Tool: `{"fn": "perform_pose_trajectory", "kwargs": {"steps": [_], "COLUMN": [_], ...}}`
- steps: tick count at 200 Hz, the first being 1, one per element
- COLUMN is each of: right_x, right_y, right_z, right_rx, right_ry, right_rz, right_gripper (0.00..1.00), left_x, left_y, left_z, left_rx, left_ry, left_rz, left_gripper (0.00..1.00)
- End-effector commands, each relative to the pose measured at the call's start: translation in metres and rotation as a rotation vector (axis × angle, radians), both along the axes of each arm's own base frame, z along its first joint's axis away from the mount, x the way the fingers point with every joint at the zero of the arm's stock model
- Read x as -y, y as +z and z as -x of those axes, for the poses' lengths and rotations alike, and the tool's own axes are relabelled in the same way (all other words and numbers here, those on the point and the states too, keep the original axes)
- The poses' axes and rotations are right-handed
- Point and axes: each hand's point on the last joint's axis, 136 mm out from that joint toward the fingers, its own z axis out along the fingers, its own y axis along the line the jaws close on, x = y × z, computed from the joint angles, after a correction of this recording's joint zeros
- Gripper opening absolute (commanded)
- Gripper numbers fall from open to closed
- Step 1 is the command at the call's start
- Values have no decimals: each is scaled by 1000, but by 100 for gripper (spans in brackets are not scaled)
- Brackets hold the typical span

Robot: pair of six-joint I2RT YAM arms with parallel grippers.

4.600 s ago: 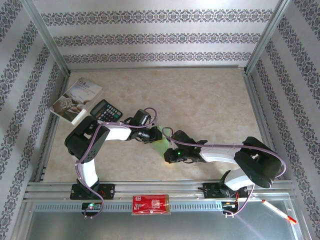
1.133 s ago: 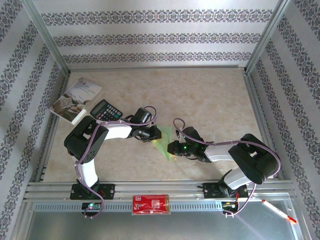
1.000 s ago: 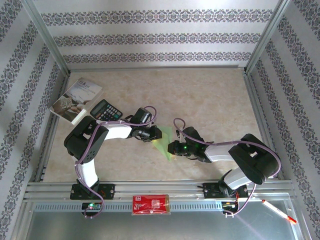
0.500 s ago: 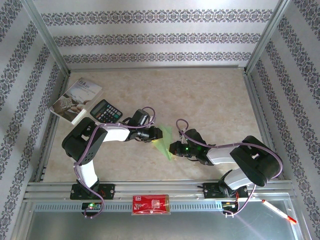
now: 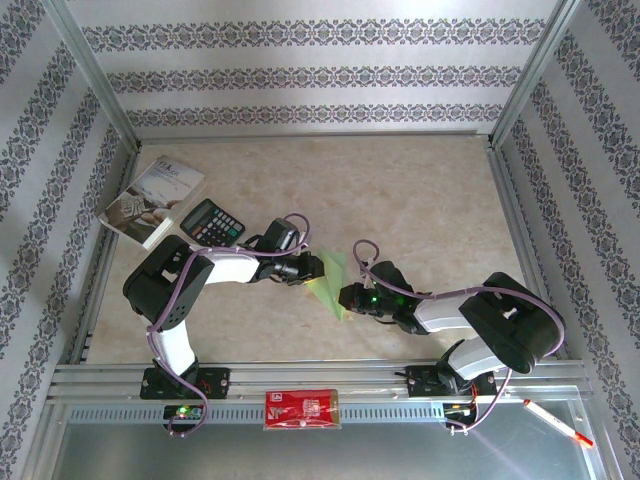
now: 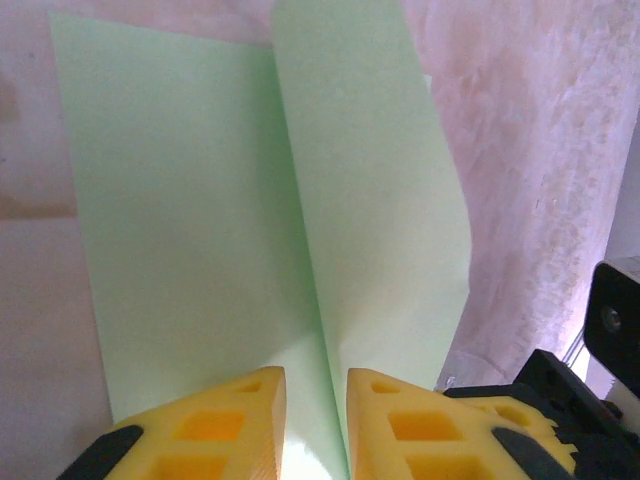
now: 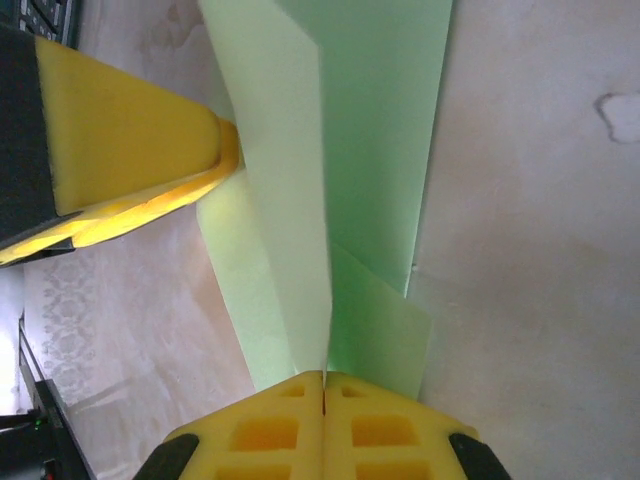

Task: Fold a paper plane with a square sheet of paper (pick it up from the middle)
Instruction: Fourth fold the wing at the center of the table.

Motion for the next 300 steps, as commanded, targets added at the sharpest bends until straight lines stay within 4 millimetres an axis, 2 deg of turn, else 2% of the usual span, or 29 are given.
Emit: {"fn": "perform_pose_trajectory", "kwargs": {"steps": [1,48,91,159,181,185,245,274,300], "right_x": [13,13,3,-8,-8,-13,-18,-16,-15], "right_y": [-18,-25,-16,6,3,12,19,19,15], "right_z": [7,11,8,-9,-10,-18,-38,-47,-51], "right_rx": [-30,-40,-33,2,-6,14,34,38,31], "right_ry": [-36,-18,41,54,57,57,64,61,53], "right_rz": [67,74,37,-18,-11,-24,-22,-9,-1], "right_gripper": [2,1,8,20,23,23,29,27,15], "left_x": [15,18,15,9,9,9,9,9,9], "left_y": [23,25,18,2,0,0,0,0,3], "left_z": [-8,-11,-15,-6,-6,-5,-4,-4,-4], "left_rx": [48,55,59,27,24,24,22,22,25], "left_ry": [-16,-15,-13,-22,-24,-25,-32,-33,-33], "left_rz": [69,81,64,41,39,39,34,34,35], "left_gripper": [21,19,14,14,14,14,14,14,14]}}
